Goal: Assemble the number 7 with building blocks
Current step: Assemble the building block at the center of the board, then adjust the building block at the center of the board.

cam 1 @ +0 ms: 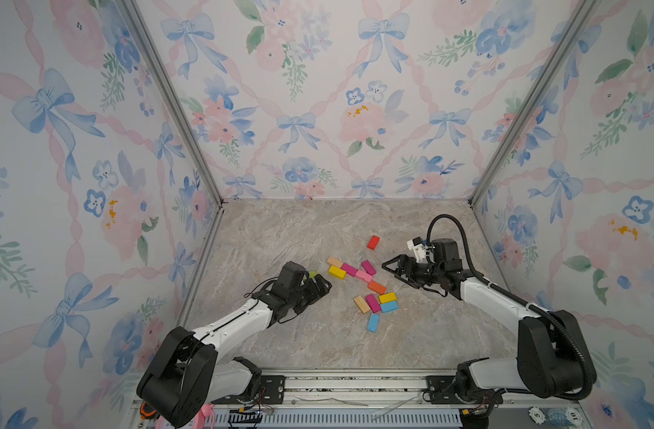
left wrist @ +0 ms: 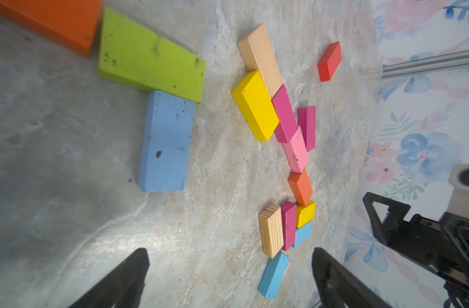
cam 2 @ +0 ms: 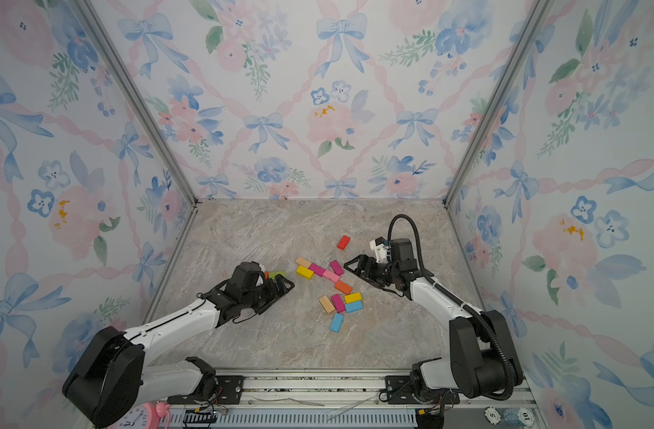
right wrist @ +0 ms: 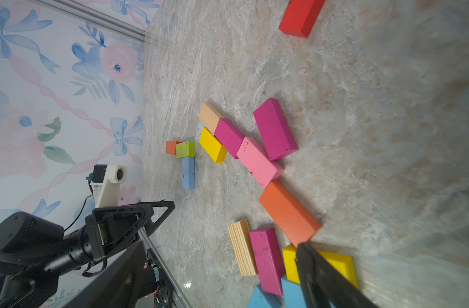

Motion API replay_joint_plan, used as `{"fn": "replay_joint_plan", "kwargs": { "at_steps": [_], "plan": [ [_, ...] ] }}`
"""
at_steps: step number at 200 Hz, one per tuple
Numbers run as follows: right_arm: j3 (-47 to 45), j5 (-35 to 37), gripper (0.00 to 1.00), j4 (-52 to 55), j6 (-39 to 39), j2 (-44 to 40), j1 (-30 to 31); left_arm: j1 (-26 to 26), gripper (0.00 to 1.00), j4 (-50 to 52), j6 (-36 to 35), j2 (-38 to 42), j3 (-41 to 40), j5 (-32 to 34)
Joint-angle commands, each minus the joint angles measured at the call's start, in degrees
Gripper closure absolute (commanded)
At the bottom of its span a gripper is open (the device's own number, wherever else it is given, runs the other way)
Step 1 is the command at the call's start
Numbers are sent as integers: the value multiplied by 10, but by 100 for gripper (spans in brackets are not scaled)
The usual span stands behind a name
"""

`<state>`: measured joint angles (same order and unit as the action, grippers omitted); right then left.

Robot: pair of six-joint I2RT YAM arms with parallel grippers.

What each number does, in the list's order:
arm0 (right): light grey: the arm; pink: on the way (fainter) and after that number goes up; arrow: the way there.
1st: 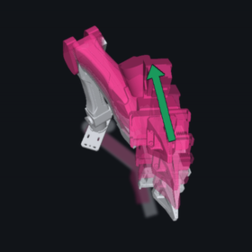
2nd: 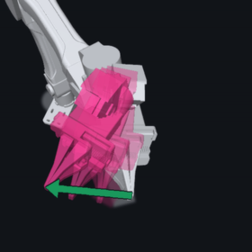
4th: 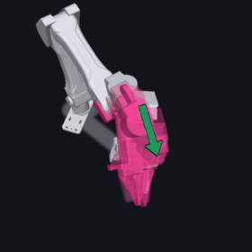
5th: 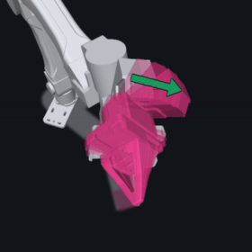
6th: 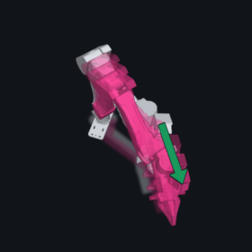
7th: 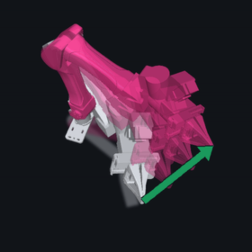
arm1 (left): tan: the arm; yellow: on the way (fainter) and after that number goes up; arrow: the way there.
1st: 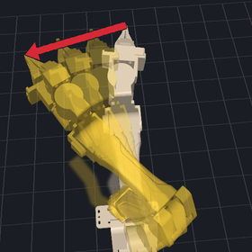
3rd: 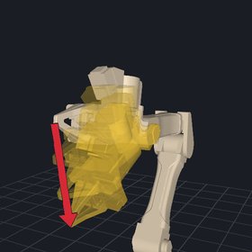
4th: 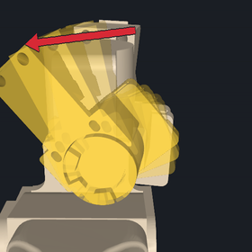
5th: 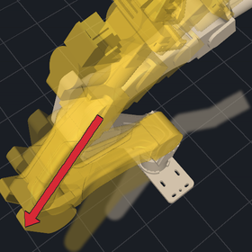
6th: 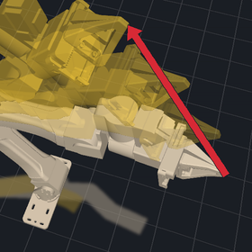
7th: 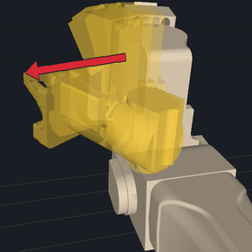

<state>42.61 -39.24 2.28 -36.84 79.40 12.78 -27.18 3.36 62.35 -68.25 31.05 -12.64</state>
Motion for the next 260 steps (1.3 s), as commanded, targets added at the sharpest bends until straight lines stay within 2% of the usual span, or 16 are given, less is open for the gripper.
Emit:
{"fn": "replay_joint_plan", "kwargs": {
  "at_steps": [1, 55, 91, 127, 160, 183, 216, 260],
  "plan": [
    [-9, -9, 10, -5, 6, -6, -3, 54, 2, 41, -23, 32, -23, -12],
    [-5, -10, 10, 3, 19, -11, -1, 117, 2, 7, -53, -26, -6, -53],
    [-4, -9, 10, 10, 27, -13, -1, 183, 2, 30, -114, -59, 16, -28],
    [-4, -9, 10, 9, 26, -7, -2, 247, 2, 44, -168, -102, 46, -30],
    [-3, -9, 10, 13, 28, -4, 0, 266, 2, 41, -186, -129, 75, -32],
    [-2, -9, 10, 13, 29, 3, 2, 285, 2, 20, -196, -163, 94, -57],
    [5, -8, 10, 27, 36, 14, 4, 287, 2, 21, -214, -222, 143, -80],
    [17, -7, 10, 47, 46, 26, 23, 287, 2, 22, -218, -215, 136, -78]
  ]
}}
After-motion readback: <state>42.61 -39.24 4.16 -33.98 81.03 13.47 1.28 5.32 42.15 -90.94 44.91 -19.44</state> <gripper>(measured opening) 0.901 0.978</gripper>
